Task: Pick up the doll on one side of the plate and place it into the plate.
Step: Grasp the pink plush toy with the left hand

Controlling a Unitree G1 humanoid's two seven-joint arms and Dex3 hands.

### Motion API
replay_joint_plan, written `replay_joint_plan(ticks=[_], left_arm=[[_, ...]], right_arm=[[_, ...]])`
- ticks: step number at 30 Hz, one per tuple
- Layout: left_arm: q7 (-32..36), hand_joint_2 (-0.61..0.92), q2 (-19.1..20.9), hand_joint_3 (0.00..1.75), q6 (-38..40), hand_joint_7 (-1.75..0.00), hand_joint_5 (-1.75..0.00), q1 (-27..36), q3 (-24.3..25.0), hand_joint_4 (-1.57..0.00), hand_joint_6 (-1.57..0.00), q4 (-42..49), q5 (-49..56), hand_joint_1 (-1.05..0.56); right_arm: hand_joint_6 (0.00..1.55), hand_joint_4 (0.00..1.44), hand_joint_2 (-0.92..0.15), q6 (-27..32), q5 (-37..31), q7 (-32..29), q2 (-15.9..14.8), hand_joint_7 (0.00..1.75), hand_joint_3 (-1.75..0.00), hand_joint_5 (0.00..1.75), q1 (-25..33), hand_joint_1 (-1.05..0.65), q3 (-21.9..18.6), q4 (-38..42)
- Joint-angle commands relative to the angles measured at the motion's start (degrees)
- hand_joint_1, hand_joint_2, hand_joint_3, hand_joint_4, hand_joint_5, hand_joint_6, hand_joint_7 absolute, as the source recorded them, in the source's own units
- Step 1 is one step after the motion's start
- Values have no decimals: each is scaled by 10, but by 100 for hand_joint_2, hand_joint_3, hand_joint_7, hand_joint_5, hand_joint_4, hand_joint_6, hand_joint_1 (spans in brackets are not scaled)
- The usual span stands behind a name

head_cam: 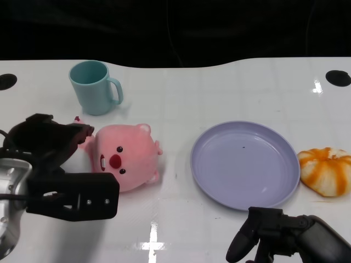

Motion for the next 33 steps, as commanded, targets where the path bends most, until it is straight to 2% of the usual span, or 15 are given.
replay_joint_plan(ticks=[1,9,20,23,27,28,29,30,31,33], left_arm=[[25,89,-4,1,-5,0,-42,-29,-16,-14,-32,48,13,-70],[39,90,-40,1,-6,0,-36,-86,-61,-14,-31,169,19,-70],[76,90,-93,0,-8,-1,-20,-154,-104,-25,-37,342,9,-68],[72,90,-113,0,-3,-2,-19,-171,-118,-30,-42,394,3,-64],[79,92,-127,0,-8,-3,-14,-177,-125,-43,-54,432,-14,-54],[88,92,-128,2,-18,-4,-16,-174,-120,-60,-70,438,-25,-47],[102,92,-129,2,-29,-6,-16,-171,-115,-70,-82,442,-35,-43],[116,91,-127,1,-41,-7,-21,-167,-112,-87,-97,445,-44,-40],[126,91,-126,0,-48,-5,-38,-165,-111,-92,-107,447,-49,-38],[154,91,-122,0,-64,-2,-64,-156,-110,-89,-114,448,-57,-37]], right_arm=[[63,67,-58,5,2,-2,-2,120,-102,156,2,-8,-1,-13],[63,67,-58,9,1,-1,-5,120,-103,156,6,-10,-2,-19],[63,66,-57,7,6,1,-8,119,-103,156,18,-11,-8,-30],[63,66,-57,3,8,2,-8,120,-104,156,21,-11,-10,-32],[63,66,-56,8,6,0,-6,120,-105,156,24,-11,-9,-37],[64,66,-56,9,7,0,-6,120,-105,156,24,-11,-9,-37],[64,66,-56,8,8,1,-5,121,-105,156,23,-11,-9,-37],[63,66,-56,9,9,1,-5,121,-106,156,23,-10,-10,-37],[63,66,-56,9,9,1,-5,121,-106,156,22,-10,-10,-37],[63,67,-55,8,8,1,-6,121,-107,156,22,-10,-9,-35]])
